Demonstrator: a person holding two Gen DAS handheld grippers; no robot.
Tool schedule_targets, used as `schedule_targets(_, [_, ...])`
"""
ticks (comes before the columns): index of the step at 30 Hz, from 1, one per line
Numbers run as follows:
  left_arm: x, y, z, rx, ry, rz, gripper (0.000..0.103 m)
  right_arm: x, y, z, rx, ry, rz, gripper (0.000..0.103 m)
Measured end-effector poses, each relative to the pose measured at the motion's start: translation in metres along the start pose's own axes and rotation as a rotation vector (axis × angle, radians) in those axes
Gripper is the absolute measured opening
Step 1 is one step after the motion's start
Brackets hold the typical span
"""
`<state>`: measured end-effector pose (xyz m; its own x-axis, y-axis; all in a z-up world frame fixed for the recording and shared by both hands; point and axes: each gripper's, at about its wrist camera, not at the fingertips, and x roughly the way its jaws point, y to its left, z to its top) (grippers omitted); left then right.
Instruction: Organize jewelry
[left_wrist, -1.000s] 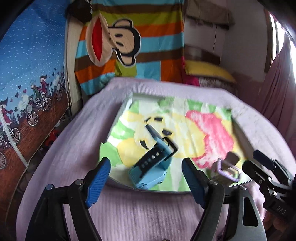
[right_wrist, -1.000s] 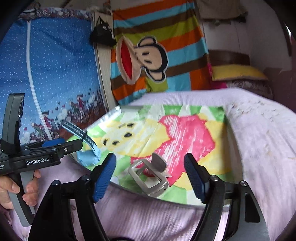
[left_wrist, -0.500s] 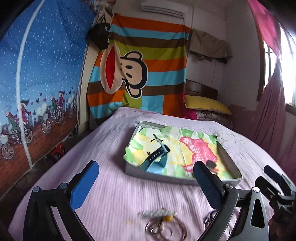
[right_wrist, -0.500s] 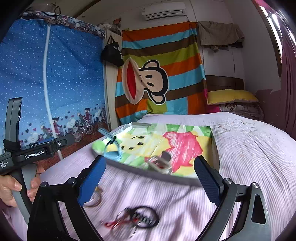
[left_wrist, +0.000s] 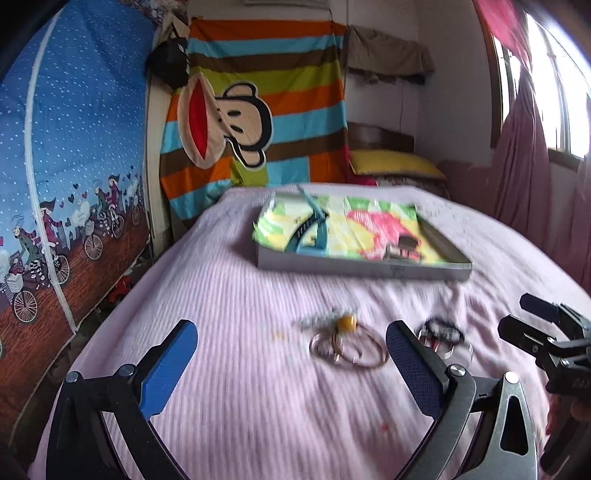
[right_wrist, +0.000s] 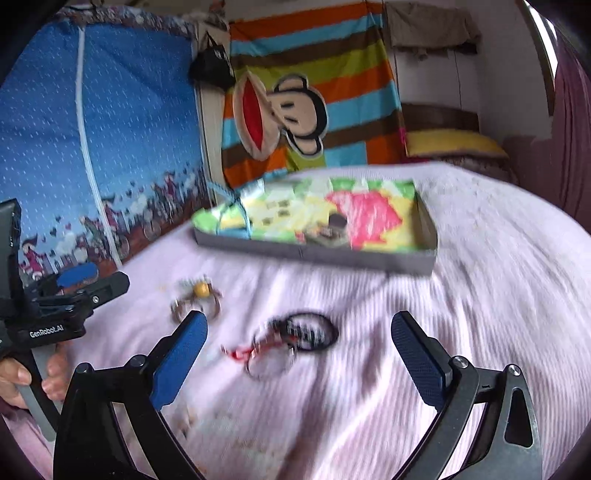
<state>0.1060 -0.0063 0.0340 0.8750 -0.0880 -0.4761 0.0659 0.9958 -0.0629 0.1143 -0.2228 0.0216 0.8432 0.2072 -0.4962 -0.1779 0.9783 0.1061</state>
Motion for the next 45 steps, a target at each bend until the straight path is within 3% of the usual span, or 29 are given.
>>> schedule_targets(9, [0.022, -0.006, -0.016, 0.052, 0.182, -0.08, 0.103, 0.031, 0.001, -0.016, 0.02, 0.167, 0.048, 0.096])
schedule_targets(18, [0.034, -0.012, -0.013, 0.019, 0.261, -0.183, 0.1, 0.047, -0.01, -0.023, 0.1, 0.214, 0.106, 0.066])
schedule_targets(25, [0.051, -0.014, -0.007, -0.068, 0.35, -0.243, 0.071, 0.054, -0.007, -0.023, 0.107, 0.217, 0.122, 0.044])
schedule_targets(29, [0.064, -0.012, -0.004, -0.171, 0.404, -0.287, 0.058, 0.058, -0.01, -0.023, 0.129, 0.223, 0.131, 0.041])
schedule_targets(33, [0.077, -0.013, -0.003, -0.225, 0.454, -0.269, 0.043, 0.063, -0.015, -0.024, 0.183, 0.234, 0.148, 0.04])
schedule_targets(38, [0.082, -0.014, -0.002, -0.253, 0.487, -0.263, 0.015, 0.064, -0.019, -0.027, 0.225, 0.235, 0.168, 0.022])
schedule_targets(42, [0.078, -0.007, -0.004, -0.278, 0.49, -0.265, 0.006, 0.063, -0.021, -0.028, 0.258, 0.231, 0.193, 0.007])
schedule_targets(45, [0.074, -0.004, -0.003, -0.279, 0.485, -0.261, 0.003, 0.059, -0.018, -0.025, 0.235, 0.206, 0.189, 0.003])
